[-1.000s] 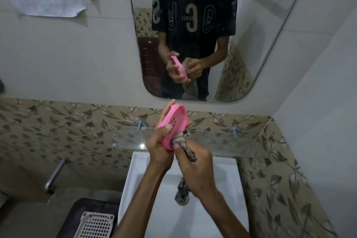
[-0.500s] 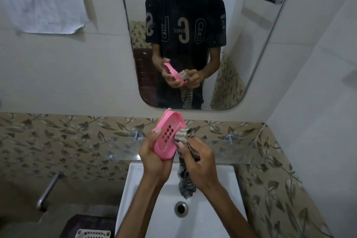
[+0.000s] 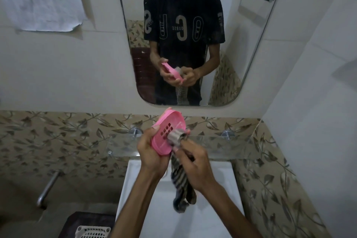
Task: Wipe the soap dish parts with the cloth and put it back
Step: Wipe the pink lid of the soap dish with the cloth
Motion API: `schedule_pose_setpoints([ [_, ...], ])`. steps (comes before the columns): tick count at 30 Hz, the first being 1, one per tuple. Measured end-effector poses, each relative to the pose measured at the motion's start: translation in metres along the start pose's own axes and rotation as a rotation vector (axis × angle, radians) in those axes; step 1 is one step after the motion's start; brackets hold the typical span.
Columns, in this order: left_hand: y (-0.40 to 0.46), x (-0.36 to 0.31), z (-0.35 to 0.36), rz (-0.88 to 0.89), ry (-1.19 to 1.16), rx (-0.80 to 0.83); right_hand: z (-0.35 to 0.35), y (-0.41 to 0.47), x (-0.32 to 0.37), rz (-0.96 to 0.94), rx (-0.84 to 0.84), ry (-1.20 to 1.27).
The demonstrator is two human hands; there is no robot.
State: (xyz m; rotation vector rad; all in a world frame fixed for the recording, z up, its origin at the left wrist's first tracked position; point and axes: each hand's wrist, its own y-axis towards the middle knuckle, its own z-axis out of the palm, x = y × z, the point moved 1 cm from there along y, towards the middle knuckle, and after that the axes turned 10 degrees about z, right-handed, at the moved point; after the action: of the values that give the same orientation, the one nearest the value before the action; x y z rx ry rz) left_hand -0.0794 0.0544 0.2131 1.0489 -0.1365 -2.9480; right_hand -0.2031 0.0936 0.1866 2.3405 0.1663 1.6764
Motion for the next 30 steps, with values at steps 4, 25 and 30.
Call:
schedule_pose_setpoints([
  [4, 0.0, 0.0, 0.004, 0.02, 0.002, -0.074, 0.007, -0.007, 0.009, -0.02, -0.002, 0.002],
  [25, -0.006, -0.011, 0.016, 0.013, 0.029, 0.035, 0.003, -0.002, 0.016, -0.267, -0.131, -0.029],
  [30, 0.004, -0.031, 0.006, -0.219, 0.134, 0.078, -0.011, 0.007, 0.015, -0.409, -0.122, -0.273],
])
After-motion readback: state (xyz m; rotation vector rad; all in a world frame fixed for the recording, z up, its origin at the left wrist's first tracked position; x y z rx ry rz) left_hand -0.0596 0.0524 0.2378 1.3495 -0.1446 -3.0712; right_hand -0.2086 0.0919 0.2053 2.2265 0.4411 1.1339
